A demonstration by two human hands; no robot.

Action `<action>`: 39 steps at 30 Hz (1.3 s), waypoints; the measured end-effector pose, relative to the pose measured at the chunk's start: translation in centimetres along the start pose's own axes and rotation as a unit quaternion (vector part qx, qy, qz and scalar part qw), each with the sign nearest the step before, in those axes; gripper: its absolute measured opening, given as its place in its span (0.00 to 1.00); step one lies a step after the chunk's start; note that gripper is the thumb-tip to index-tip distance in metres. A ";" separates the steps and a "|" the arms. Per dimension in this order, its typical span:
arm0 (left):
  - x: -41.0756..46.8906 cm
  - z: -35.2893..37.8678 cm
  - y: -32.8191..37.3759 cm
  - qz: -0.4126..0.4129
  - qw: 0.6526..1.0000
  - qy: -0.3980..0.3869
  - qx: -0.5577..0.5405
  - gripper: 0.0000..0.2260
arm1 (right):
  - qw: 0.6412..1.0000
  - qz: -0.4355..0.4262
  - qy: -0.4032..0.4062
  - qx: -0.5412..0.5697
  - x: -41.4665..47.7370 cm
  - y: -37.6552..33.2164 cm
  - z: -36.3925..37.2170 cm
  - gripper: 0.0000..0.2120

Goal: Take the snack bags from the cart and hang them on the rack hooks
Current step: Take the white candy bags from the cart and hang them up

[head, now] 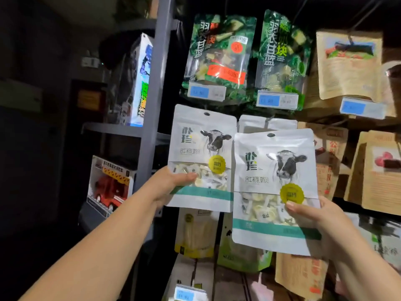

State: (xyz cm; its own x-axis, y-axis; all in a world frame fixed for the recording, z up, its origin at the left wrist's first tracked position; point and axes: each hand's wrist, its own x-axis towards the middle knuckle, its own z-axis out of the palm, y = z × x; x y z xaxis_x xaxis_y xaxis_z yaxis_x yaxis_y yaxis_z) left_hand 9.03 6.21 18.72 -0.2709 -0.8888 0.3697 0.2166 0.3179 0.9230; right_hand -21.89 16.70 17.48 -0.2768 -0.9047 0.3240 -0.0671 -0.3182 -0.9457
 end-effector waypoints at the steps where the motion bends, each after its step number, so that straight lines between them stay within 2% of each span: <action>1: 0.5 -0.1 0.1 -0.004 1.000 0.001 -0.001 0.16 | 1.000 0.002 0.007 0.001 0.2 -0.3 0.1 0.26; 3: 1.4 -0.3 0.2 -0.009 1.000 0.002 -0.007 0.17 | 1.000 0.012 0.018 -0.008 0.4 -0.7 0.4 0.22; 8: 3.4 -0.8 0.6 -0.012 0.999 0.009 -0.042 0.17 | 0.998 0.011 0.026 -0.051 1.7 -2.1 1.0 0.22; 14: 5.1 -1.3 1.5 -0.013 0.999 0.003 -0.048 0.17 | 1.000 -0.007 0.018 -0.016 3.2 -2.9 1.7 0.19; 24: 7.4 -1.4 1.4 -0.057 0.996 0.041 -0.046 0.11 | 1.000 -0.025 0.001 -0.004 4.9 -3.3 2.8 0.26; 28: 8.6 -1.5 0.7 -0.069 0.996 0.050 -0.028 0.14 | 0.999 -0.028 -0.015 -0.022 6.3 -2.7 2.6 0.34; 32: 9.4 -1.7 0.0 -0.072 0.994 0.076 -0.031 0.15 | 0.999 -0.027 -0.031 -0.014 6.4 -3.1 3.8 0.28; 35: 10.0 -1.8 0.1 -0.032 0.992 0.117 0.037 0.12 | 0.999 -0.026 -0.035 0.001 6.4 -3.5 5.3 0.22; 39: 11.4 -2.4 -0.1 0.007 0.974 0.184 0.133 0.11 | 0.998 -0.016 -0.054 0.025 7.1 -3.8 7.2 0.21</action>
State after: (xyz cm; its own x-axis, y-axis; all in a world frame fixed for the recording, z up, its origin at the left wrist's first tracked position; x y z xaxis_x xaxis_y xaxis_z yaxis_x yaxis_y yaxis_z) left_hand 8.18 -4.70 22.58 0.0953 -0.9264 0.3644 -0.0452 0.3616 0.9312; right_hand -16.74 9.49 23.51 -0.1698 -0.9181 0.3583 -0.0250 -0.3594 -0.9328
